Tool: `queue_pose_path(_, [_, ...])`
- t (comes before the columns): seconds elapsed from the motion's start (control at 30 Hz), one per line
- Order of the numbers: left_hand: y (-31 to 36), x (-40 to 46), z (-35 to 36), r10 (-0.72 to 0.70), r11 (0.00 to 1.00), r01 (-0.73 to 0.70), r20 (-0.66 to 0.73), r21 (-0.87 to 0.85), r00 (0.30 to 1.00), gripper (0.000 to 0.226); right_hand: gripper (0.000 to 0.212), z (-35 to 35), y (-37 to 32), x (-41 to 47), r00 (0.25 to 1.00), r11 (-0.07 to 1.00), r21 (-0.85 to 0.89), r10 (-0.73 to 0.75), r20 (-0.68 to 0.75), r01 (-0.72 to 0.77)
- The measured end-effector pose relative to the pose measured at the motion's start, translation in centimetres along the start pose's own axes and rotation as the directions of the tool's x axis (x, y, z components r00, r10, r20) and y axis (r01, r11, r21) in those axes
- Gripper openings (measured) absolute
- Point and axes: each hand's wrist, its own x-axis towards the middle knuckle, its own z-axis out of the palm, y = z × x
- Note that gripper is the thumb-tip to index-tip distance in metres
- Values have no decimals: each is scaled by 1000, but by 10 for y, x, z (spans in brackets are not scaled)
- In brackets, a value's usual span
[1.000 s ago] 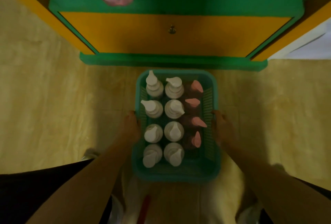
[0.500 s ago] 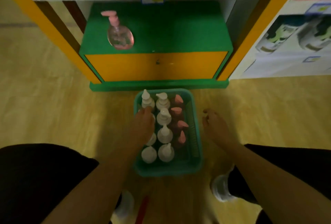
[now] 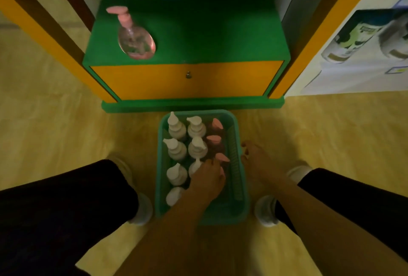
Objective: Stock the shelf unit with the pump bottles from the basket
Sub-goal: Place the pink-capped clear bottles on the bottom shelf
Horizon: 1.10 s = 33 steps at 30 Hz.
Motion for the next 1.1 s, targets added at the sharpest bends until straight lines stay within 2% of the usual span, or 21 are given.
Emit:
queue_pose_path(0.17, [-6,25,32,-40,992,19,174,121,984,19,34,12,13,21,988,1000,25,-4,155,0])
queue_pose_path(0.33, [-14,44,59,-124,970,54,293,238,948,33,37,34,19,36,968,997,-32,-63,243,73])
queue_pose_path(0.5, [-21,60,74,-177,965,107,296,238,939,44,40,59,27,52,945,989,-103,-67,321,105])
queue_pose_path(0.57, [-21,63,77,-209,973,170,285,154,935,49,40,68,28,57,944,985,-130,-62,323,110])
queue_pose_path(0.67, [-18,62,81,-233,968,198,254,156,939,54,40,78,27,68,954,976,-181,-64,292,121])
queue_pose_path(0.8, [-18,61,85,-203,970,168,210,174,956,68,38,90,26,77,957,958,-217,-132,258,190])
queue_pose_path(1.1, [-24,57,78,-104,987,81,171,138,980,68,37,84,24,73,955,967,-158,-155,253,199])
